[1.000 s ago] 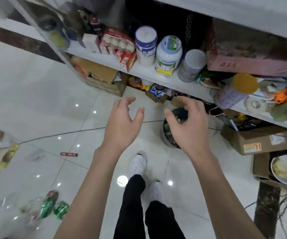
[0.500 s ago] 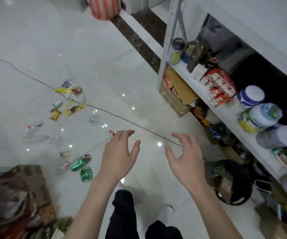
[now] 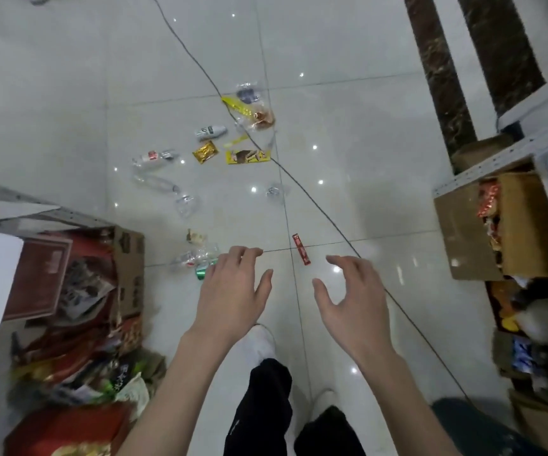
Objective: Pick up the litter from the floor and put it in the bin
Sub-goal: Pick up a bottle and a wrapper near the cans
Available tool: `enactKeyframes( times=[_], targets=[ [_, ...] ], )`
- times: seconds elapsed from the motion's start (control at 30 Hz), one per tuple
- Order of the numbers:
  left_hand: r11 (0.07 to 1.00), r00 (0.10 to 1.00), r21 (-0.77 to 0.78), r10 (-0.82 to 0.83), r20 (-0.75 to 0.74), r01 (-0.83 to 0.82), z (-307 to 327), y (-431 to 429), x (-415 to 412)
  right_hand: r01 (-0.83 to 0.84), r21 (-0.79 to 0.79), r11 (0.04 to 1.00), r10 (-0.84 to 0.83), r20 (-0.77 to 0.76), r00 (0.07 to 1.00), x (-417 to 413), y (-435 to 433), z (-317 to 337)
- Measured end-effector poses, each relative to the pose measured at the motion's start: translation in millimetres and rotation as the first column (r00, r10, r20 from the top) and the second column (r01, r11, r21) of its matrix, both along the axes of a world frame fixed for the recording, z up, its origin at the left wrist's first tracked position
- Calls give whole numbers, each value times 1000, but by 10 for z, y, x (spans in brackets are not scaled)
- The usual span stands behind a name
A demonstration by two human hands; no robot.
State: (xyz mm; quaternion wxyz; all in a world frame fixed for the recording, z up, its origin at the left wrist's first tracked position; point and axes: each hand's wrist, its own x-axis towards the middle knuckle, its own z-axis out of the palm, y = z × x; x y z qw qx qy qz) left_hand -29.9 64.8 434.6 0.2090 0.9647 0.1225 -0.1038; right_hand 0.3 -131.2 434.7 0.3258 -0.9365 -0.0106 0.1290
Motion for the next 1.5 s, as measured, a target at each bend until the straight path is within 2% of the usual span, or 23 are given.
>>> enactKeyframes(
  times=[0.23,0.43,0.7,0.93,1.07,1.17,1.33,1.5],
  targets=[
    [995,987,54,88,-136,-82,-1022,741,201,-173,-50,984,169,-70,983,602,643,-1077],
    [973,953,120,220,-211,-198,-2270,1394,398,-291,-100,951,279,-123,952,1198,1104,-2347],
    [945,923,197,303,-237,-260,-4259,2216,373,-451,-95,887,452,-16,892,1681,1844,-4359],
    [941,897,218,318,-308,-259,-5679,2595,192,-631,-97,770,637,44,770,1675,2726,-5765],
    [952,893,189,294,-341,-242,-6080,2704,98,-710,-73,701,713,69,697,1605,3193,-6179],
    [942,917,235,299,-266,-239,-6231,2724,53,-763,-70,642,766,85,637,1577,3500,-6360],
    [934,939,293,271,-210,-204,-6349,2799,-80,-811,-52,583,811,105,576,1491,3923,-6555],
    [920,944,326,282,-173,-216,-6341,2846,-183,-857,-108,505,863,90,497,1373,4086,-6710]
  ],
)
